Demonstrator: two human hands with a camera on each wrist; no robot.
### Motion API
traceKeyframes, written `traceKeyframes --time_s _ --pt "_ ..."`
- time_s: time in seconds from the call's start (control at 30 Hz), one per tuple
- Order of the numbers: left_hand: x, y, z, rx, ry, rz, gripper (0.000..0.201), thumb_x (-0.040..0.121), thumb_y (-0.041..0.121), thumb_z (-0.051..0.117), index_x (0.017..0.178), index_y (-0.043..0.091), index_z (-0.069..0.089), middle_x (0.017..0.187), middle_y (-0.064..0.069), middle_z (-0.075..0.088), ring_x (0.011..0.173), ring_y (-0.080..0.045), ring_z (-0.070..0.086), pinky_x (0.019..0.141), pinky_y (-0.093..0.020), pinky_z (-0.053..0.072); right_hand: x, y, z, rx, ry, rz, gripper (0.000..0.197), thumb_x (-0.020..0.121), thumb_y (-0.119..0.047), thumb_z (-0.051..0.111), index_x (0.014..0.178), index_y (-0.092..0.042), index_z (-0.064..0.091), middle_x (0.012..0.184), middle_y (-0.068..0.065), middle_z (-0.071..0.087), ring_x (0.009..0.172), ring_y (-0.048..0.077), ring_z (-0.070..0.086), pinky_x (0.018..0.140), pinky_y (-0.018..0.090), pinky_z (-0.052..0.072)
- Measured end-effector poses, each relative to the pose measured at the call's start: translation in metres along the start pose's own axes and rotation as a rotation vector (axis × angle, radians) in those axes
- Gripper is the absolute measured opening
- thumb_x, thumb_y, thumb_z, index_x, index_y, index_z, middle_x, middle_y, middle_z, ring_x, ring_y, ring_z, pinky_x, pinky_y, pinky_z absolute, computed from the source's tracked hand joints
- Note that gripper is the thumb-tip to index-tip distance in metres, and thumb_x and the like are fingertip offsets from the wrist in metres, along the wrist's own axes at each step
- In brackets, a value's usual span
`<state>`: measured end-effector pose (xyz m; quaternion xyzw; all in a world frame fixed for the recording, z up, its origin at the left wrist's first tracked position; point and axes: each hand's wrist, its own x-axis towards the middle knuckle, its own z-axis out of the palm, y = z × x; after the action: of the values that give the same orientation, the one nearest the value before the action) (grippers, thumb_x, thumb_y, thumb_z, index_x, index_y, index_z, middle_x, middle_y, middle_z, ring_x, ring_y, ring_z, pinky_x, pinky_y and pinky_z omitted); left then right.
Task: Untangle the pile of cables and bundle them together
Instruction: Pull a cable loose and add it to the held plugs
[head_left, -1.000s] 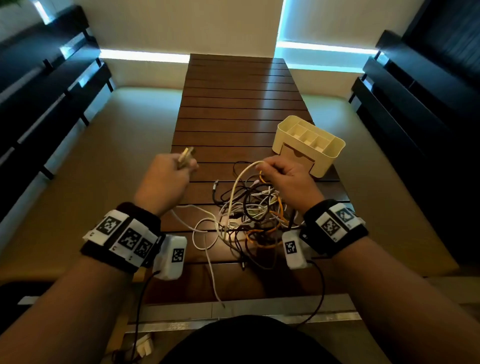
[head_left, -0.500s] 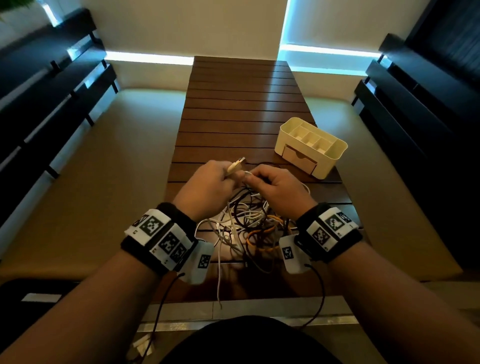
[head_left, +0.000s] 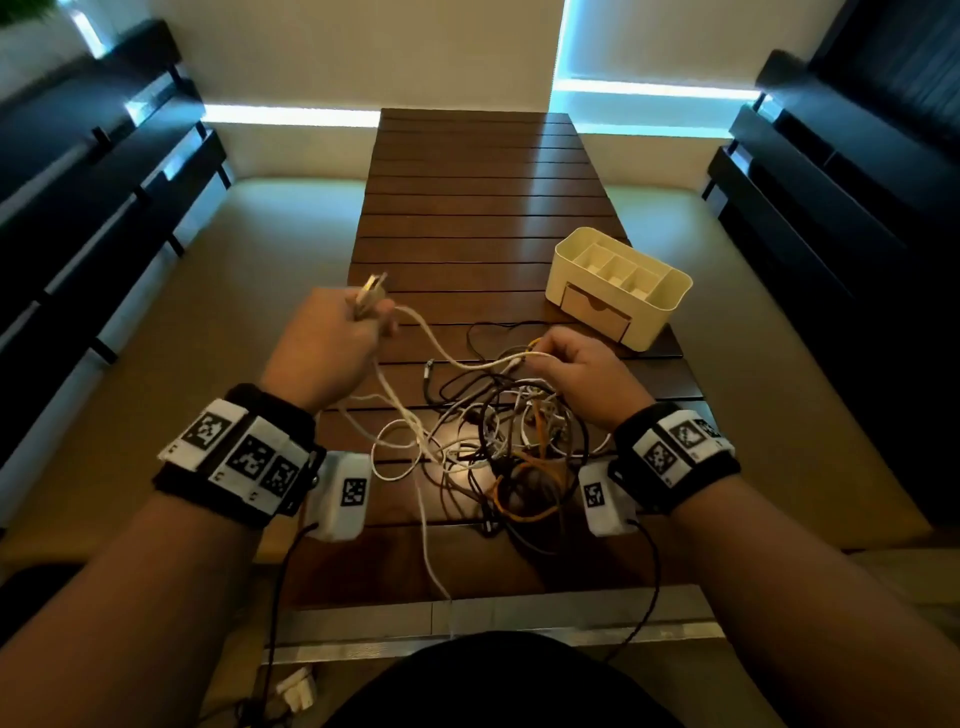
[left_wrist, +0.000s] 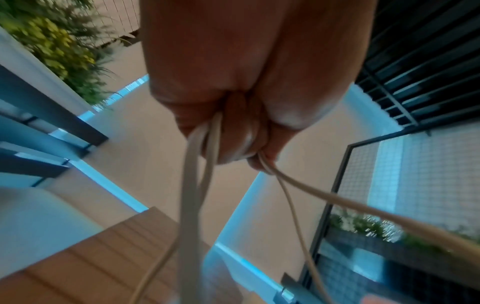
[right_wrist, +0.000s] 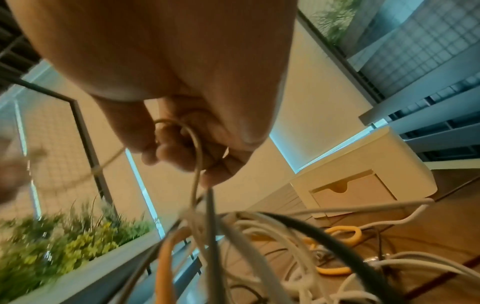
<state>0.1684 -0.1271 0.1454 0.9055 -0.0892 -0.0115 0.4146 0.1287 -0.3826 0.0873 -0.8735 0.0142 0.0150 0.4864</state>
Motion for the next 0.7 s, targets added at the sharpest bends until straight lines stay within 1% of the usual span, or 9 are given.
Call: traceKeyframes --time_s 0.1,0.17,0.23,0.33,0.4,0.43,0.5,0.57,0.7 --pt "0.000 -0.022 0.009 0.192 -0.169 -0.136 0.028 0.101 0.019 0.051 0.080 0.014 0.070 0.065 -0.006 0.058 0.055 -0.019 0.048 0.051 -0.028 0.033 0.003 -0.005 -0.007 0.071 0.035 -0.024 0.011 0.092 -0.019 0.061 0.081 -0.022 0.061 0.082 0.004 0.065 0.077 0.026 0.060 0.080 0.049 0.053" --pt "-0.002 -0.025 0.016 0.257 -0.232 -0.130 0.028 0.101 0.022 0.053 0.077 0.019 0.066 0.070 -0.006 0.060 0.062 -0.023 0.050 0.054 -0.029 0.035 0.006 -0.010 -0.008 0.068 0.050 -0.062 0.011 0.093 -0.022 0.061 0.082 -0.024 0.062 0.085 0.007 0.067 0.083 0.031 0.063 0.079 0.047 0.053" --pt "-0.003 -0.016 0.016 0.228 -0.139 -0.059 0.023 0.100 0.023 0.053 0.079 0.022 0.063 0.071 -0.002 0.060 0.065 -0.025 0.053 0.056 -0.029 0.037 0.010 -0.014 -0.006 0.016 0.044 -0.092 0.009 0.096 -0.024 0.060 0.088 -0.023 0.063 0.085 0.005 0.066 0.082 0.026 0.063 0.075 0.039 0.053" --pt "-0.002 0.009 0.012 0.186 0.051 0.088 0.019 0.100 0.024 0.052 0.106 0.032 0.069 0.083 0.000 0.062 0.065 -0.013 0.054 0.055 -0.025 0.037 0.015 -0.015 -0.001 -0.142 -0.011 -0.143 0.008 0.097 -0.025 0.058 0.094 -0.021 0.065 0.081 -0.005 0.062 0.072 0.009 0.058 0.067 0.027 0.048" --pt "-0.003 0.024 0.016 0.174 0.043 0.138 0.029 0.101 0.025 0.052 0.126 0.034 0.063 0.083 0.011 0.058 0.058 -0.005 0.048 0.052 -0.020 0.034 0.017 -0.016 0.003 -0.196 -0.035 -0.175 0.006 0.097 -0.024 0.059 0.095 -0.022 0.065 0.083 -0.008 0.063 0.076 0.007 0.059 0.070 0.027 0.049" --pt "-0.004 0.028 0.022 0.169 0.000 0.152 0.030 0.102 0.024 0.051 0.128 0.034 0.061 0.081 0.016 0.056 0.058 -0.004 0.048 0.052 -0.019 0.034 0.018 -0.018 0.004 -0.202 -0.034 -0.188 0.006 0.097 -0.023 0.060 0.095 -0.022 0.065 0.085 -0.008 0.063 0.078 0.007 0.060 0.072 0.028 0.051" --pt "-0.004 0.029 0.036 0.155 -0.148 0.163 0.022 0.102 0.024 0.049 0.115 0.036 0.063 0.078 0.015 0.056 0.059 -0.003 0.049 0.054 -0.017 0.034 0.018 -0.022 0.006 -0.193 -0.017 -0.233 0.007 0.096 -0.022 0.061 0.096 -0.018 0.066 0.085 -0.006 0.064 0.077 0.005 0.059 0.070 0.023 0.049" --pt "-0.006 0.026 0.047 0.112 -0.263 0.185 0.023 0.102 0.024 0.048 0.088 0.037 0.059 0.073 0.010 0.057 0.059 -0.004 0.049 0.056 -0.021 0.036 0.018 -0.029 0.005 -0.168 -0.004 -0.290 0.006 0.096 -0.020 0.061 0.096 -0.016 0.067 0.081 -0.006 0.062 0.069 0.003 0.055 0.064 0.015 0.043" --pt "-0.006 0.023 0.057 -0.068 -0.235 0.221 0.026 0.102 0.020 0.048 0.079 0.028 0.057 0.068 0.006 0.053 0.056 -0.003 0.041 0.054 -0.023 0.035 0.018 -0.037 -0.002 -0.079 0.001 -0.350 0.004 0.094 -0.019 0.064 0.095 -0.022 0.067 0.079 -0.007 0.064 0.069 0.006 0.057 0.062 0.014 0.044"
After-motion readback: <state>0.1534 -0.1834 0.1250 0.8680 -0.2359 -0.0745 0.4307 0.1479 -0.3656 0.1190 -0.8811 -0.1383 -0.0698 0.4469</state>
